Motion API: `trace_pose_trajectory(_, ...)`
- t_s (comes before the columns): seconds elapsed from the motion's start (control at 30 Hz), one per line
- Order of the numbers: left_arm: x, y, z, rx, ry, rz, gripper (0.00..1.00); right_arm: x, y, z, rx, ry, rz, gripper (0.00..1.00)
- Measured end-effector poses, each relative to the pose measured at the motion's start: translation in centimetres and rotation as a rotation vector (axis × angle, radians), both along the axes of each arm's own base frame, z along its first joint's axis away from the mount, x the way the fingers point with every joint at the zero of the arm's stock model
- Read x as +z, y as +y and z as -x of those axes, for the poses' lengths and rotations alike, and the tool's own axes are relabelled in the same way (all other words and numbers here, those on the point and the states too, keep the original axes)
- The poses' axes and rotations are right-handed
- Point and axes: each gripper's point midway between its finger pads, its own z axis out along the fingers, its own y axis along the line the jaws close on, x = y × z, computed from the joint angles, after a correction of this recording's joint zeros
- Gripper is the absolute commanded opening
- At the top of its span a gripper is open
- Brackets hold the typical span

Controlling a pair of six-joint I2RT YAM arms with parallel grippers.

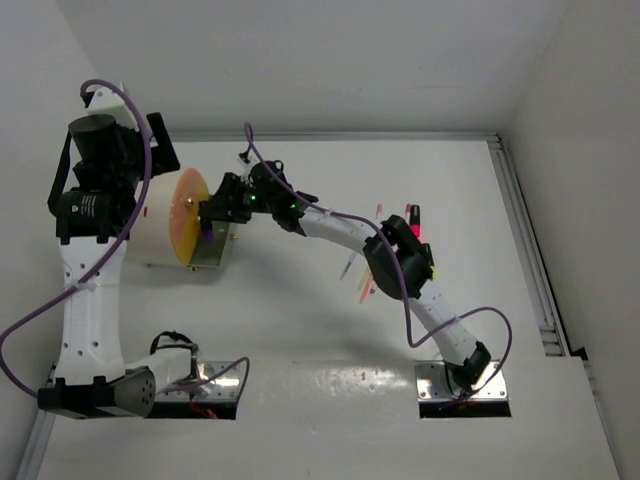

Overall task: Sort the stationery into containers
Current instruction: Place the pen in the drawer.

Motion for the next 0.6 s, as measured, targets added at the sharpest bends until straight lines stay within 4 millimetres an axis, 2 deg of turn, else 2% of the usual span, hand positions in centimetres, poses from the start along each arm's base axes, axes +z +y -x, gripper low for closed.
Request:
trace_pose_trajectory(0.07,-0.1,-0.1,0.0,-0.008,0.004,0.001,1.0,-0.4,0.0,-0.1,0.0,-0.003,0.008,0.64)
trace_pose_trajectory(0.13,-0.2,-0.3,0.0,-0.019,0.01,0.003,1.0,-0.5,-0.1,-0.2,-0.001,-0.006,0.012,0.65)
trace_pose_trajectory(0.27,-0.6,-0.8,-0.2,-0.05,0.022,0.007,1.0,-0.8,-1.0,-0.4,0.001,-0.012,0.027,0.59)
trace_pose_trajectory(0.33,-0.7,-1.2,-0.4,-0.076,0.027,0.004,0.98,-1.1,-2.6,-0.3,0.012,-0.003,0.059,0.53)
trace_pose_trajectory(0.4,-0.9,-1.9,-0.6,-0.121,0.037,-0.003,0.95,-0.8,-5.2,-0.6,0.017,-0.01,0.108,0.5)
trace_pose_trajectory(0.5,-1.5,-3.6,-1.3,-0.19,0.058,-0.02,0.94,1.8,-11.3,-2.0,-0.015,-0.061,0.204,0.48)
trace_pose_trajectory(0.6,-2.4,-6.5,-2.0,-0.288,0.085,-0.036,0.94,5.6,-20.5,-3.0,-0.107,-0.163,0.328,0.48)
